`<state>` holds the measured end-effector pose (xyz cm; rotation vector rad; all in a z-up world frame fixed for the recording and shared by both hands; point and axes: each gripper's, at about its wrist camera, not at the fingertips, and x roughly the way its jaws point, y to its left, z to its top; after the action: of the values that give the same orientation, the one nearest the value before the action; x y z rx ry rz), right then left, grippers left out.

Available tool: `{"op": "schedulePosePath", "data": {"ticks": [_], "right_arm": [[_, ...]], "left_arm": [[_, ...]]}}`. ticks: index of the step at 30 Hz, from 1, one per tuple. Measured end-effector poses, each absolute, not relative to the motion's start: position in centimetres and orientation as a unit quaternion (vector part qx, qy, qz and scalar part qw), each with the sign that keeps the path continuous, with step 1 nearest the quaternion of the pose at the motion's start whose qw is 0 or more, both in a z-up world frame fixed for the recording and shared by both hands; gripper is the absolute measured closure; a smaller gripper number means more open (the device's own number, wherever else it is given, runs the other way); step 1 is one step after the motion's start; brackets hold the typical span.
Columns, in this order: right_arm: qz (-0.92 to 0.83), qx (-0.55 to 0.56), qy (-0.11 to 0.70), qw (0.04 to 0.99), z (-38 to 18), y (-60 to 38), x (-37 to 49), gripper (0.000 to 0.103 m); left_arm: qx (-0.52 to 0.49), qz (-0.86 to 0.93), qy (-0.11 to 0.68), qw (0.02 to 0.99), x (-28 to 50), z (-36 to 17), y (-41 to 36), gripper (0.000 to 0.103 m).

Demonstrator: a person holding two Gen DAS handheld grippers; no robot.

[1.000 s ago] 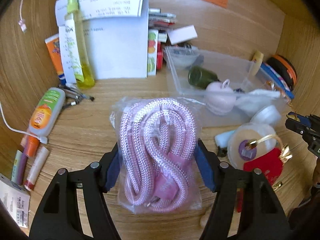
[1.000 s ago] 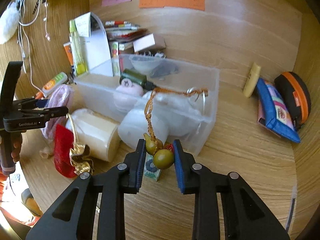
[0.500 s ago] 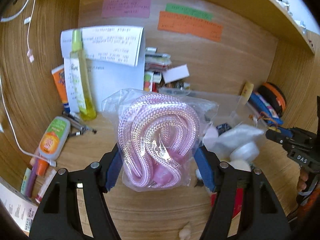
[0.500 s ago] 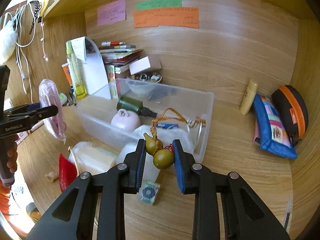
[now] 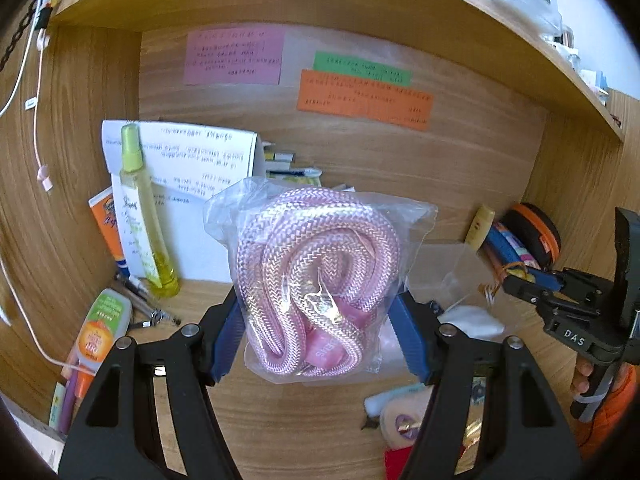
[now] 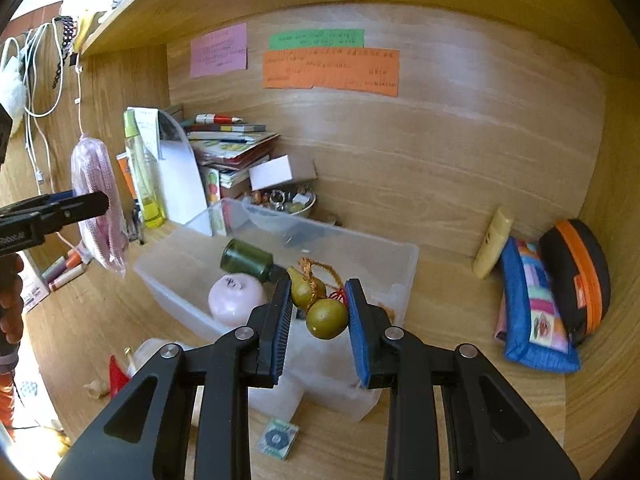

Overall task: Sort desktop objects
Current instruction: 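Lift both items over the clear bin and open both grippers to drop them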

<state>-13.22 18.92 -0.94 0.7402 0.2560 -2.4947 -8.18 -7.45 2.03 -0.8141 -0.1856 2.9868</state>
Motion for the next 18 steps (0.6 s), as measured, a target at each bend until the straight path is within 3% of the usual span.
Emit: {"op": "schedulePosePath", "data": {"ticks": [11,18], "right_arm": [[-0.922,0.268,0.085,0.265,0.6,17.8,-17.2,0.079],[-0.915,0.292,0.066,0.272,-1.2,16.8,-19.4,0.079]], "left_arm": [[-0.271,0.960,-0.053,0.033,-12.0,2.2,-6.6,0.036],[-0.304,0.950,-0.054,0.041,-15.1,1.0,-6.3,0.036]]}}
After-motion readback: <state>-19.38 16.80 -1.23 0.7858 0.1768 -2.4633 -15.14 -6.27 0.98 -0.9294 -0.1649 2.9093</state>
